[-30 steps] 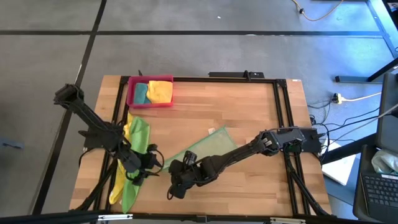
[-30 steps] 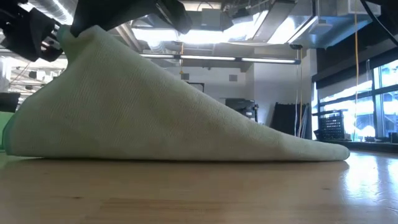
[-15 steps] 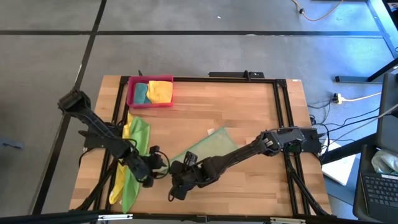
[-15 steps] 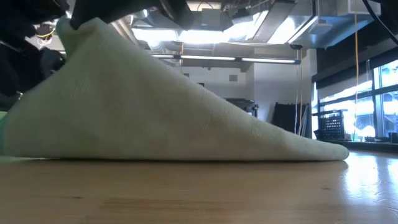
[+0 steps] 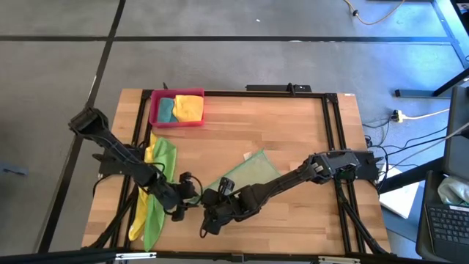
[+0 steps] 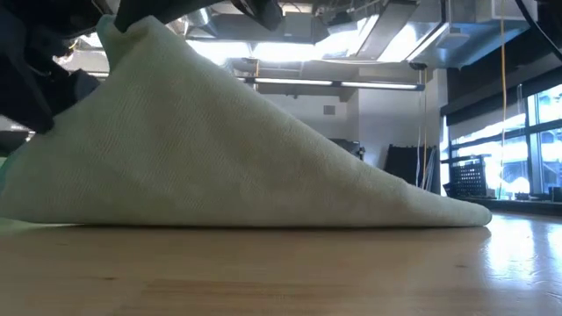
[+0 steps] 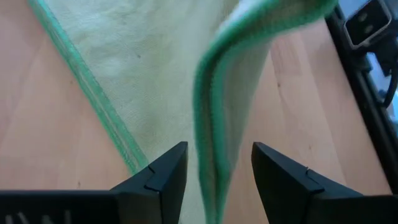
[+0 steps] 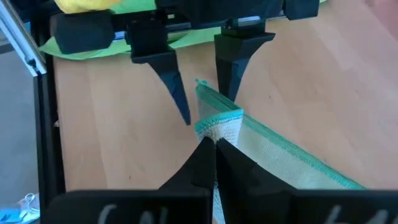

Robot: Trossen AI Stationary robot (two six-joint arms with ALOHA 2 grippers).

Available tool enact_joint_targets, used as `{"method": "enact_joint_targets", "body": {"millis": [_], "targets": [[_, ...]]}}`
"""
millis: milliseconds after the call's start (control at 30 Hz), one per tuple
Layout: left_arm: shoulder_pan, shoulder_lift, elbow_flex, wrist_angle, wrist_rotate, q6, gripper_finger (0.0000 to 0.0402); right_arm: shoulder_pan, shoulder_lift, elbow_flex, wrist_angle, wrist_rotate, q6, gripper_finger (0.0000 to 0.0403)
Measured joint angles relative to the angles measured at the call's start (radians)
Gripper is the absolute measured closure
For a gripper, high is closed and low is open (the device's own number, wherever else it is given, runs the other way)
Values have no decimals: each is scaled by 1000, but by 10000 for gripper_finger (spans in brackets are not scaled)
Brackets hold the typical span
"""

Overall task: Fold microfiber towels
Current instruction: Fold the light green microfiber towel

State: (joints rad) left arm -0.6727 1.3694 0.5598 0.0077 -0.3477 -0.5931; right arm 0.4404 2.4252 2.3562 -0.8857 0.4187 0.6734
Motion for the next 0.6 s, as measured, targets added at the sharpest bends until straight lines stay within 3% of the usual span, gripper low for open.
{"method": "enact_joint_targets", "body": {"millis": [200, 467, 600], "targets": [[-2, 12, 0, 5, 11, -7, 264, 5, 0, 0, 0, -2, 6, 391], [18, 12, 5, 11, 81, -7, 391, 20, 0, 0, -65, -5, 96, 391], [38, 12, 45, 9, 86, 0, 394, 47, 0, 0, -86, 39, 159, 391]]}}
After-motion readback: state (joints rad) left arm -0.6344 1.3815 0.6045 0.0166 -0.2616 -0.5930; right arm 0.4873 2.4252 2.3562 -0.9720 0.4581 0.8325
